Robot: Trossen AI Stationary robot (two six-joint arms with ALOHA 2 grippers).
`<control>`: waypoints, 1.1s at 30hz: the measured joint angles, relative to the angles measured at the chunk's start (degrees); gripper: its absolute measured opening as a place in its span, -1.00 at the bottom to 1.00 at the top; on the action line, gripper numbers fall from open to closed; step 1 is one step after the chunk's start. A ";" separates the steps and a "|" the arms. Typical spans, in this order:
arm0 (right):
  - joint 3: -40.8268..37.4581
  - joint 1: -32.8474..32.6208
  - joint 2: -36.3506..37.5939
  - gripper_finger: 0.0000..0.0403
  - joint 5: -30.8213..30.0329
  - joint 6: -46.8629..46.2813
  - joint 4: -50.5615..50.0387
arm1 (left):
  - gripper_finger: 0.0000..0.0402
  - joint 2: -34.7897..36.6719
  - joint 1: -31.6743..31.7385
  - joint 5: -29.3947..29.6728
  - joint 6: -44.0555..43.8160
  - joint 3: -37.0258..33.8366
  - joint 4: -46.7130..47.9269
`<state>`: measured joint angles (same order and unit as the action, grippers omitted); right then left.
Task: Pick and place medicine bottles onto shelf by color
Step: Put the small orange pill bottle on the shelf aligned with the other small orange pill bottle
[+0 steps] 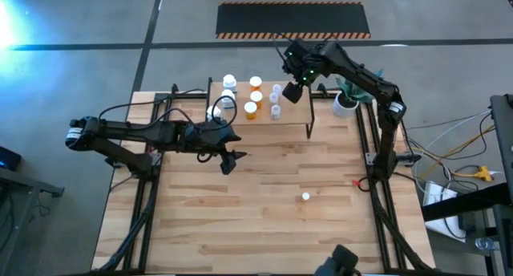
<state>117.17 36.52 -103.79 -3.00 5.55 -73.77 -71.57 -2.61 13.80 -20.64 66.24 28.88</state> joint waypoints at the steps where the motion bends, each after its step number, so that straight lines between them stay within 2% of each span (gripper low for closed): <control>1: 0.01 -0.01 0.73 0.27 0.01 -0.11 -0.08 | 0.32 0.00 0.00 0.00 0.00 0.00 0.00; 6: -0.40 -1.49 5.41 0.31 0.10 -8.17 -1.42 | 0.32 0.77 0.18 0.59 0.55 0.05 2.82; 9: -3.97 -5.97 10.10 0.28 3.10 -9.42 -1.19 | 0.32 3.01 1.06 2.75 1.31 0.09 4.54; 14: -18.54 -19.37 20.36 0.22 4.91 -11.17 1.05 | 0.32 6.02 3.00 3.21 4.94 0.07 5.07; 17: -29.11 -28.38 26.35 0.19 5.82 -17.06 5.19 | 0.32 7.42 3.93 3.23 6.84 0.07 4.92; 21: -41.19 -39.61 31.27 0.18 10.41 -22.65 9.97 | 0.32 7.80 4.39 3.22 7.96 0.04 4.77; 27: -53.02 -51.33 31.96 0.28 11.04 -26.81 22.19 | 0.32 6.96 4.38 2.75 7.91 0.04 4.66; 33: -59.52 -53.30 28.03 0.49 8.87 -26.85 29.71 | 0.32 5.84 4.37 1.18 7.50 0.04 4.63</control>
<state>57.66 -16.78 -75.76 5.87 -21.30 -44.05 -65.73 1.76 14.98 -13.15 66.28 33.52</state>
